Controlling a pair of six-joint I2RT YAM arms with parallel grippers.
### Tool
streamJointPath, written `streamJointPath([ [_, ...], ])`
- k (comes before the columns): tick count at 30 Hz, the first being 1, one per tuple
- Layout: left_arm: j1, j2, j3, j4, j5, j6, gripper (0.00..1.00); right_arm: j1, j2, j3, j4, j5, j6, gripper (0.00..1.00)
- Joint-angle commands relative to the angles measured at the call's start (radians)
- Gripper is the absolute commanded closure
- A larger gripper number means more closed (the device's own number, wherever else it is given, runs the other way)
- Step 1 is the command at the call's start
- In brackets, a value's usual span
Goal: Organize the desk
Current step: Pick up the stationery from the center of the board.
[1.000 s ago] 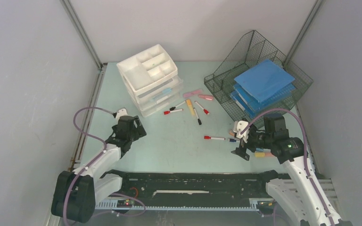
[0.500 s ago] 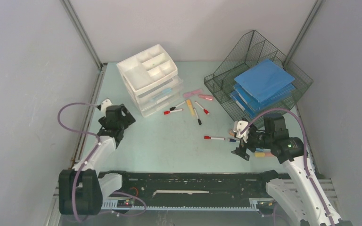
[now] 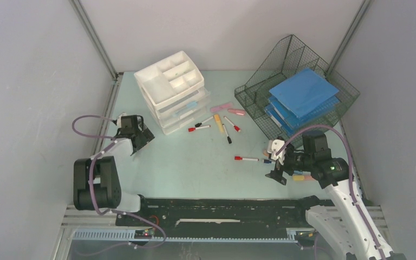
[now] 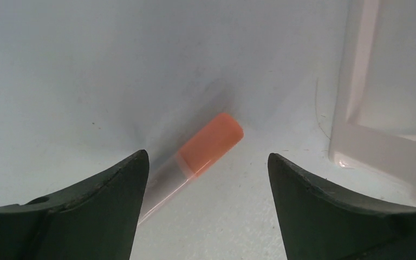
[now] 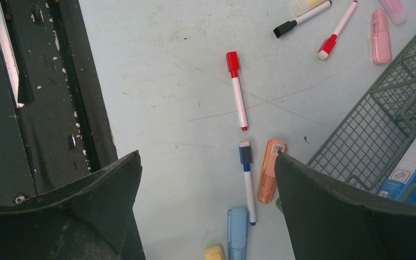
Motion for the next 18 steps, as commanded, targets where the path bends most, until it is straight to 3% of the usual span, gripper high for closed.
streamJointPath([
  [1, 0.014, 0.087, 0.071, -0.066, 0.022, -0.048, 0.17, 0.010, -0.009, 0.007, 0.000, 0.001, -0.016, 0.00],
  [4, 0.018, 0.111, 0.074, -0.077, 0.044, -0.051, 0.22, 0.012, -0.011, 0.007, -0.001, 0.002, -0.016, 0.00],
  [18, 0.002, -0.019, -0.022, -0.124, 0.057, -0.119, 0.23, 0.024, -0.012, 0.007, 0.000, 0.012, -0.018, 0.00],
])
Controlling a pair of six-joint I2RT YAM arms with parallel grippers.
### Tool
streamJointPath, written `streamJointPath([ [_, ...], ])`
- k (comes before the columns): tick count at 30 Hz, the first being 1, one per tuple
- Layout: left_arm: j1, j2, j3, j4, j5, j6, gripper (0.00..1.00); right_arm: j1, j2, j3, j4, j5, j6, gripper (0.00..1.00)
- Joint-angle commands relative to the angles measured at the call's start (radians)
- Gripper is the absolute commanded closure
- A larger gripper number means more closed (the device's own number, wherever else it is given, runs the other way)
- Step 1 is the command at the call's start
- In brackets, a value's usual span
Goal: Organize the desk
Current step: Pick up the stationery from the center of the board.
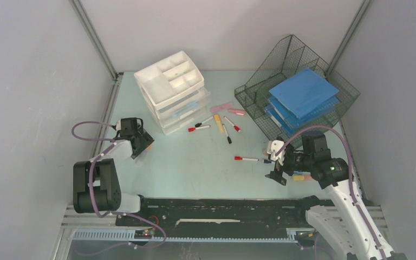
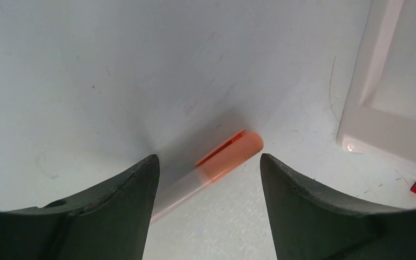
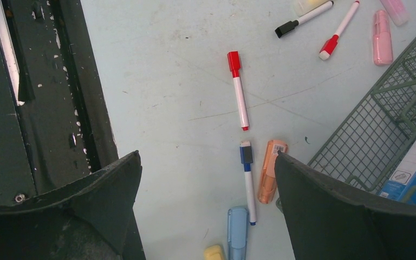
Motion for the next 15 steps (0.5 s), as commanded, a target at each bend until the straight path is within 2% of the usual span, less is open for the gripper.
streamJointPath([
  [1, -0.010, -0.045, -0.035, -0.050, 0.020, -0.033, 0.23, 0.014, -0.010, 0.007, 0.002, 0.004, -0.016, 0.00],
  [10, -0.043, -0.061, -0.066, -0.067, 0.044, -0.051, 0.18, 0.025, -0.009, 0.008, 0.001, 0.008, -0.017, 0.00],
  [15, -0.080, -0.114, -0.099, -0.128, -0.002, -0.107, 0.18, 0.025, -0.012, 0.007, 0.002, 0.011, -0.018, 0.00],
])
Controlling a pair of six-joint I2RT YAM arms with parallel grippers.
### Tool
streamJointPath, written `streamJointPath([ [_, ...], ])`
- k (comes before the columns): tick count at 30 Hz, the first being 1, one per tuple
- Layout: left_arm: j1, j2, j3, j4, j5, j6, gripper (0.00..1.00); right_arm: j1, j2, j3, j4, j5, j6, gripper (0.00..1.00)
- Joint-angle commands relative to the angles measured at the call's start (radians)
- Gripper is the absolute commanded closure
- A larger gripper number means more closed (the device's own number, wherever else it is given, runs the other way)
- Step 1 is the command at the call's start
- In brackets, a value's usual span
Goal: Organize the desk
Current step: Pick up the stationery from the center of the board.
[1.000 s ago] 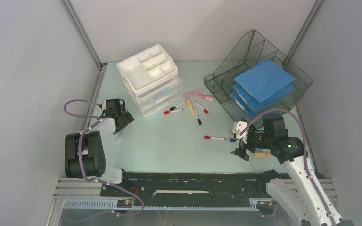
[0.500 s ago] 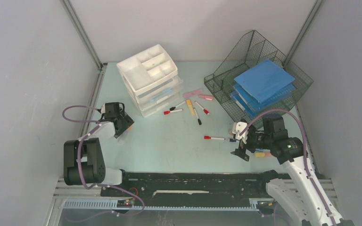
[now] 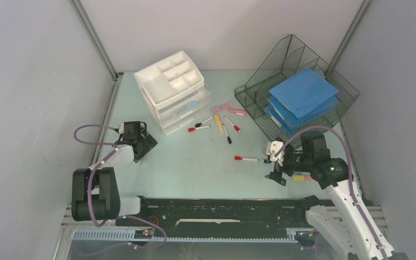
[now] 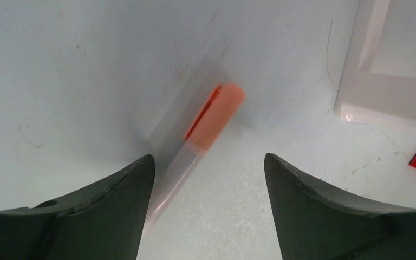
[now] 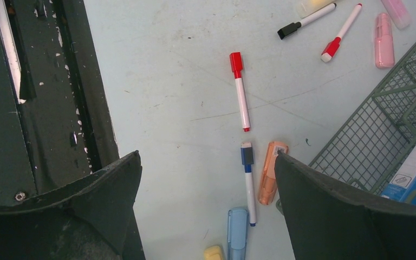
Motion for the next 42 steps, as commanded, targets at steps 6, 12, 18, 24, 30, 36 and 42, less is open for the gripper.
streamJointPath([
  [6, -0.086, -0.094, -0.093, -0.172, -0.056, -0.137, 0.26, 0.007, -0.017, 0.007, 0.002, 0.005, -0.018, 0.00],
  [12, -0.088, -0.077, -0.078, -0.174, -0.064, -0.135, 0.48, 0.004, -0.028, 0.007, 0.000, 0.000, -0.017, 0.00],
  [18, -0.088, -0.068, -0.072, -0.160, -0.080, -0.086, 0.86, -0.004, -0.035, 0.007, -0.001, -0.005, -0.018, 0.00],
  [24, -0.088, -0.359, -0.180, -0.081, -0.063, -0.024, 1.00, -0.003, -0.036, 0.007, -0.003, -0.007, -0.019, 0.00],
  [30, -0.096, -0.787, -0.202, -0.066, 0.126, 0.146, 1.00, -0.001, -0.031, 0.007, -0.002, -0.009, -0.020, 0.00],
  [36, -0.125, -0.952, -0.160, -0.005, 0.296, 0.226, 1.00, -0.001, -0.022, 0.006, -0.005, -0.013, -0.021, 0.00],
  [42, -0.246, -0.780, 0.056, -0.012, 0.339, 0.352, 1.00, -0.003, -0.012, 0.007, -0.004, -0.013, -0.020, 0.00],
])
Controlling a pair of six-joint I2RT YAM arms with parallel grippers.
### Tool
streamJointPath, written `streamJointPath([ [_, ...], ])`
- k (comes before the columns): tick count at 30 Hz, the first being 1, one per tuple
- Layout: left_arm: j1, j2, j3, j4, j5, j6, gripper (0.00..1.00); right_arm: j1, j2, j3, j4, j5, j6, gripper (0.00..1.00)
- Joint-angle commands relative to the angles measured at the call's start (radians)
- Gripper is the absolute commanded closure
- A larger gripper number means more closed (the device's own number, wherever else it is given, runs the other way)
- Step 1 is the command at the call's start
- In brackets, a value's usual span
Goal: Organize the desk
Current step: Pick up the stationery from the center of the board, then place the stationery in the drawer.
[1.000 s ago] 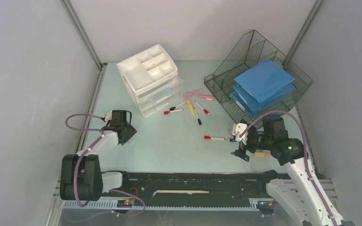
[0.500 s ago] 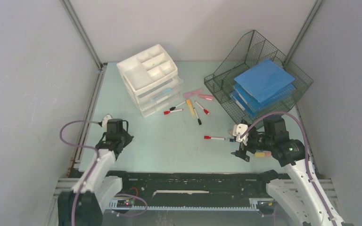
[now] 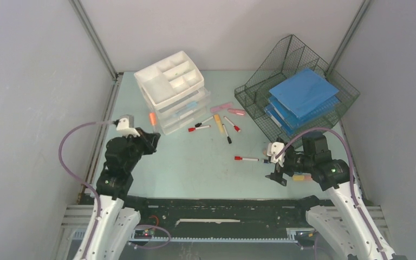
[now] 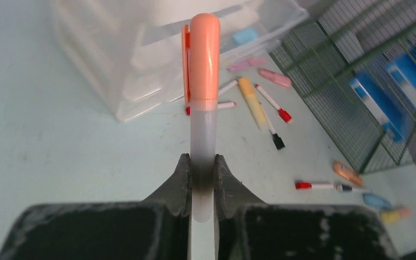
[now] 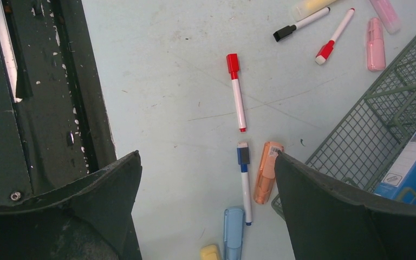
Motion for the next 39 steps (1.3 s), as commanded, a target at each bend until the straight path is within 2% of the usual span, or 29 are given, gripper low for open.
streamJointPath([
  [1, -0.110, 0.129, 0.192, 0.034, 0.060, 0.169, 1.00, -0.002, 0.005, 0.007, -0.001, -0.014, -0.006, 0.00],
  [6, -0.203, 0.398, 0.481, -0.127, 0.073, 0.396, 1.00, -0.007, 0.008, 0.007, -0.001, -0.018, -0.005, 0.00],
  [10, -0.289, 0.604, 0.703, -0.301, -0.002, 0.617, 1.00, -0.008, 0.011, 0.007, -0.001, -0.019, -0.005, 0.00],
  [13, -0.342, 0.761, 0.841, -0.402, -0.148, 0.748, 1.00, -0.008, 0.012, 0.007, 0.000, -0.019, -0.005, 0.00],
  [17, -0.373, 0.905, 0.974, -0.480, -0.312, 0.841, 0.98, -0.010, 0.011, 0.006, -0.002, -0.018, -0.005, 0.00],
  [22, -0.377, 0.988, 1.014, -0.487, -0.397, 0.908, 0.95, -0.008, 0.012, 0.007, -0.002, -0.018, -0.007, 0.00],
  [26, -0.377, 1.030, 1.001, -0.466, -0.446, 0.931, 0.88, -0.007, 0.010, 0.006, -0.002, -0.017, -0.007, 0.00],
  [33, -0.388, 1.051, 0.970, -0.424, -0.530, 0.925, 0.65, -0.011, 0.006, 0.007, -0.004, -0.022, -0.007, 0.00],
  [35, -0.395, 1.040, 0.960, -0.408, -0.540, 0.921, 0.55, -0.011, 0.006, 0.007, -0.004, -0.023, -0.008, 0.00],
  [39, -0.401, 1.028, 0.963, -0.400, -0.542, 0.900, 0.51, -0.014, 0.005, 0.007, -0.003, -0.025, -0.008, 0.00],
])
